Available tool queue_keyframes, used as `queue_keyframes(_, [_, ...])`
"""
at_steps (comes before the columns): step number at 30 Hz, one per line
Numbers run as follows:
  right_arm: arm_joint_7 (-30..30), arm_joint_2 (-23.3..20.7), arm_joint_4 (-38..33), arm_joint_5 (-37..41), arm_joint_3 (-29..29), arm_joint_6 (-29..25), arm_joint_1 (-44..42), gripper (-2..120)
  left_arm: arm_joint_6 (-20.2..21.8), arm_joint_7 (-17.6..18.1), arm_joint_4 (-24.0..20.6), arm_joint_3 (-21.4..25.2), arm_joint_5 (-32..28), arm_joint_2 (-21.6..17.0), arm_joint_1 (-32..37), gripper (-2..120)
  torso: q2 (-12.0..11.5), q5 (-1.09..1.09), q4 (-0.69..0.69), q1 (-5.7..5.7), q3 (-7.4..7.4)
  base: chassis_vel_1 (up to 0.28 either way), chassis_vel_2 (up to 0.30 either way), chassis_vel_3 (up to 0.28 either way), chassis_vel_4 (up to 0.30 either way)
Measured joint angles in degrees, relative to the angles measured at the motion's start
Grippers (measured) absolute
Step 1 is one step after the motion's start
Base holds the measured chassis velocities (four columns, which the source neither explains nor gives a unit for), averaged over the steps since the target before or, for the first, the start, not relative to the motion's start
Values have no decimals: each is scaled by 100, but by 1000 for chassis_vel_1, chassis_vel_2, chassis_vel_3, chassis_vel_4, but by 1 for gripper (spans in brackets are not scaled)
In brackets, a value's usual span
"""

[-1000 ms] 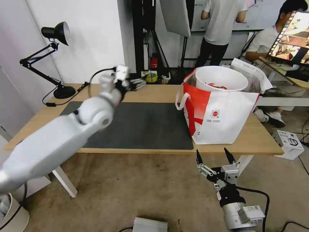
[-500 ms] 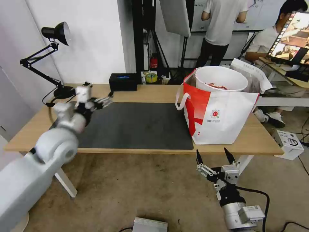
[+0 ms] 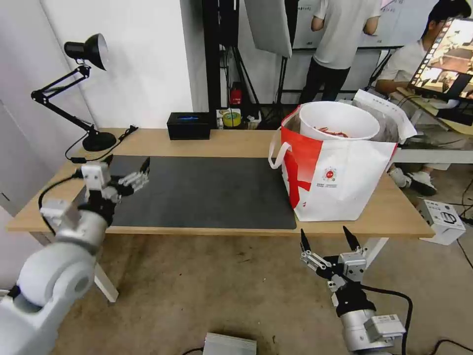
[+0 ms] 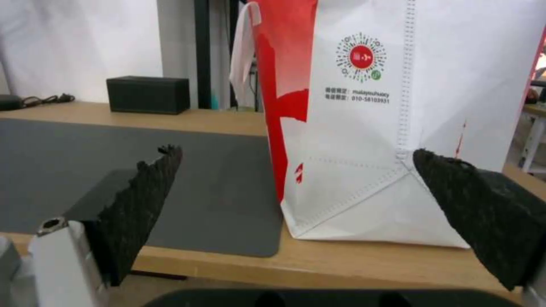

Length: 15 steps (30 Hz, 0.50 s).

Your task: Pick up the trash from the table and place it into the takeout bag.

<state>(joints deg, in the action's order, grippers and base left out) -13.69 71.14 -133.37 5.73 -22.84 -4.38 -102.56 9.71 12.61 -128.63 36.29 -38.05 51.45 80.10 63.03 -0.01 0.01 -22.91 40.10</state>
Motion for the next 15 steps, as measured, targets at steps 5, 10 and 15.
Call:
queue_keyframes(5, [0, 0, 0, 0, 0, 1, 0, 100, -175, -243, -222, 85, 498, 650, 643, 100, 0, 1, -1, 0, 0, 0, 0, 0, 0])
queue_keyframes(10, [0, 0, 0, 0, 0, 0, 0, 100, -247, -454, -342, 171, 697, 1063, 961, 100, 0, 1, -1, 0, 0, 0, 0, 0, 0])
queue_keyframes(15, [0, 0, 0, 0, 0, 1, 0, 100, -405, -824, -436, 311, 1163, 1496, 1351, 100, 0, 1, -1, 0, 0, 0, 0, 0, 0])
